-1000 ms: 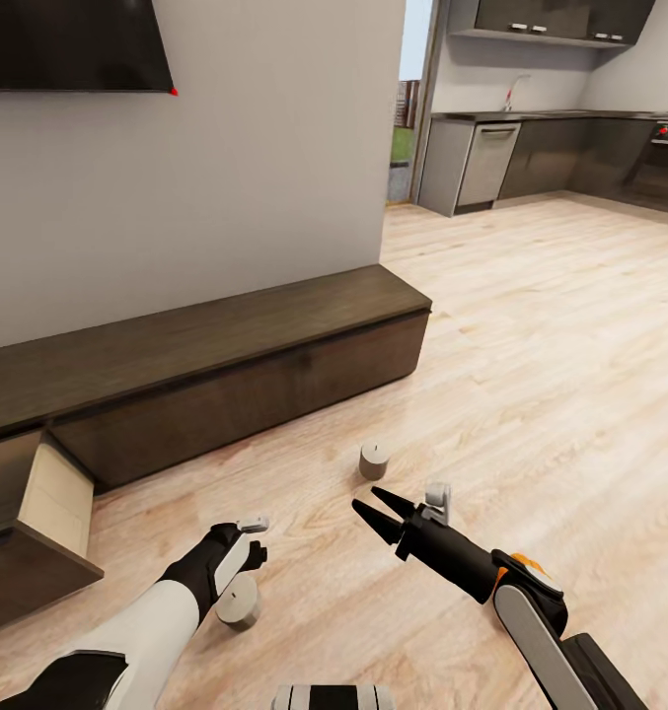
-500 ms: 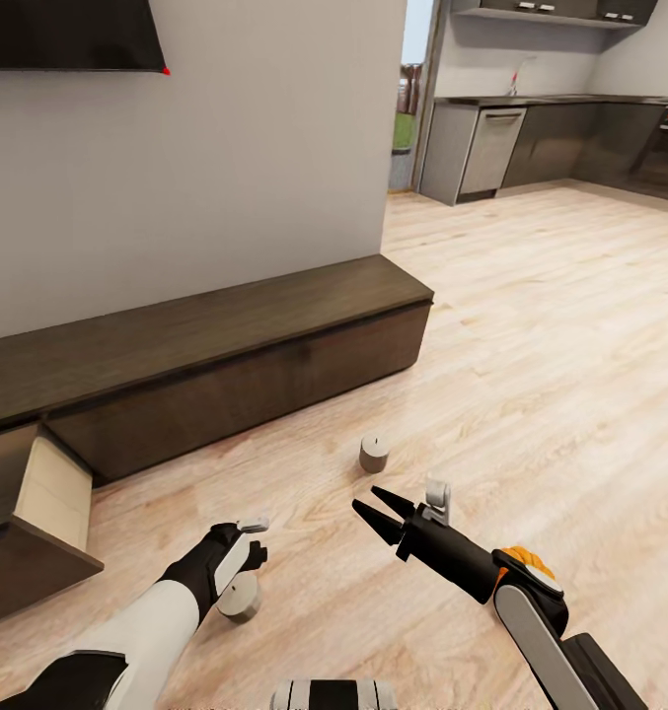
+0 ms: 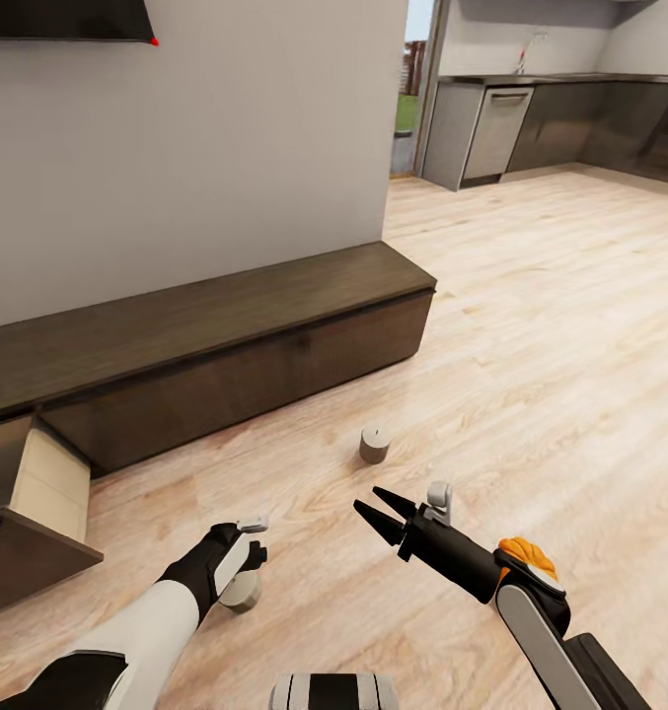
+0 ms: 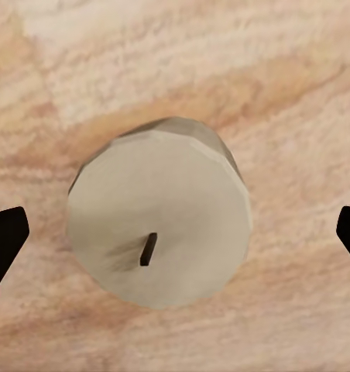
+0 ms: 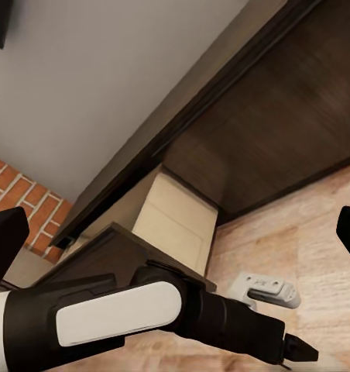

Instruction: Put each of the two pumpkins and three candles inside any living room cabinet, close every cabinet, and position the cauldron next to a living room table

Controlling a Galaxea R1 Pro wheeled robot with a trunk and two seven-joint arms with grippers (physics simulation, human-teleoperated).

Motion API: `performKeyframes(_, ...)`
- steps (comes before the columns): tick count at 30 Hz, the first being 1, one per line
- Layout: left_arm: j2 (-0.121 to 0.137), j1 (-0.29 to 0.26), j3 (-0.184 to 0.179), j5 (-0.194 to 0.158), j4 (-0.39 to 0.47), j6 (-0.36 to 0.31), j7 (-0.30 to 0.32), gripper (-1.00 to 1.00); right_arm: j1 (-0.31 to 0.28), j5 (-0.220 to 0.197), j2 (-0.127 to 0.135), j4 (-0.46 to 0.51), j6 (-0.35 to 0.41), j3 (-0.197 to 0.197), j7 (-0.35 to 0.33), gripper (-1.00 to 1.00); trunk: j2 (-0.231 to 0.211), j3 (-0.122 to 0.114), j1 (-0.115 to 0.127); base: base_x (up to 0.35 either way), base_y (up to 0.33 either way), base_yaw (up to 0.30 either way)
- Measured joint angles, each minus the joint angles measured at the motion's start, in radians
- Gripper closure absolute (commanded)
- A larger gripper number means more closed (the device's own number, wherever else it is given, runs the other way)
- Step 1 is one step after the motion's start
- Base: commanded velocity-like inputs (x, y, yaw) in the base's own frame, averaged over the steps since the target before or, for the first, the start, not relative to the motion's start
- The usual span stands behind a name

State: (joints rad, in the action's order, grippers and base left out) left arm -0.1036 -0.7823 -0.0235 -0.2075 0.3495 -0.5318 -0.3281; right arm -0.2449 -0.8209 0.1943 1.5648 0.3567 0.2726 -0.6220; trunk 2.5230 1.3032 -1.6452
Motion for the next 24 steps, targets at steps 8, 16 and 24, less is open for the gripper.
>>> performKeyframes(8, 0.013, 0.0, 0.0, 0.0, 0.0, 0.0, 0.0, -1.0, 0.0, 0.0, 0.0, 0.0, -0.001, 0.0, 0.0, -1.0, 0.0, 0.0, 0.0, 0.0, 0.0, 0.0)
performKeyframes(16, 0.022, 0.0, 0.0, 0.0, 0.0, 0.001, 0.0, -1.0, 0.0, 0.0, 0.0, 0.0, -0.002, 0.0, 0.0, -1.0, 0.0, 0.0, 0.0, 0.0, 0.0, 0.0)
performKeyframes(24, 0.022, 0.0, 0.0, 0.0, 0.001, 0.001, 0.001, -1.0, 0.0, 0.0, 0.0, 0.0, -0.003, 0.0, 0.0, -1.0, 0.001, 0.015, -0.002, 0.0, 0.0, 0.0)
